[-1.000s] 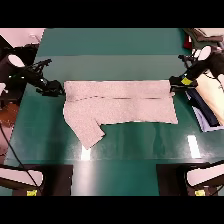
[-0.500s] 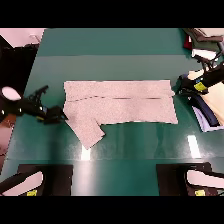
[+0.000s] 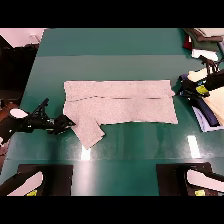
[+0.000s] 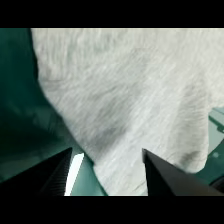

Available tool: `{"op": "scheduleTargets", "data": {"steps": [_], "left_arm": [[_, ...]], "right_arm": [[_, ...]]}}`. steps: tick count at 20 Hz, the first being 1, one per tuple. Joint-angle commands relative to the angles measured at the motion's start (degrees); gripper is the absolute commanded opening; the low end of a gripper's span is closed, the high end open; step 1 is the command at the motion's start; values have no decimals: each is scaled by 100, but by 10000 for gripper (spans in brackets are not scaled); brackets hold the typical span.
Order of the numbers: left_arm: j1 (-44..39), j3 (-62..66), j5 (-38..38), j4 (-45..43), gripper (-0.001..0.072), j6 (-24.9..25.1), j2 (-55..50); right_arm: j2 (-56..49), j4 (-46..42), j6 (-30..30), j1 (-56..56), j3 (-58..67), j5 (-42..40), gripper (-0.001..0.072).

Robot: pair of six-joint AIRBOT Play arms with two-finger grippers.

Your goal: Fold the shirts.

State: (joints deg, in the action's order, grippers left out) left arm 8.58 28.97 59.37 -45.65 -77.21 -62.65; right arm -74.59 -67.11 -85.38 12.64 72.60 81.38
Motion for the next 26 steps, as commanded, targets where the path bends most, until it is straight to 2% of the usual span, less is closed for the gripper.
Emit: {"op": "scheduleTargets", "data": {"steps": [1,2,5,7,11,14,15,16,17,19,22,26], "left_arm": [[-337,-63,-693,114,401,9,4],[-487,-50,-907,118,358,2,4],[-621,17,-953,136,355,-81,4],[-616,129,-754,107,25,39,4],[-616,448,-205,81,20,142,11],[-616,625,116,81,20,358,11],[-616,651,184,79,20,376,11],[-616,651,247,85,20,376,11],[-616,649,334,76,20,378,11],[-616,649,437,74,21,380,9],[-616,649,476,74,20,378,9],[-616,649,540,74,21,378,9]], "right_arm": [[15,15,-2,2,-13,57,316],[15,11,4,2,-15,111,317],[15,-55,203,39,-17,378,316],[15,-39,251,179,-22,612,316],[28,-42,343,702,-125,885,316],[129,-33,505,1250,-916,756,323],[133,7,658,1384,-1209,704,391],[129,15,758,1537,-1504,649,516],[129,17,846,1659,-1749,527,542],[129,55,951,1799,-2146,199,513],[129,579,1226,1801,-2645,-289,481],[127,656,1250,1521,-2817,-955,478]]}}
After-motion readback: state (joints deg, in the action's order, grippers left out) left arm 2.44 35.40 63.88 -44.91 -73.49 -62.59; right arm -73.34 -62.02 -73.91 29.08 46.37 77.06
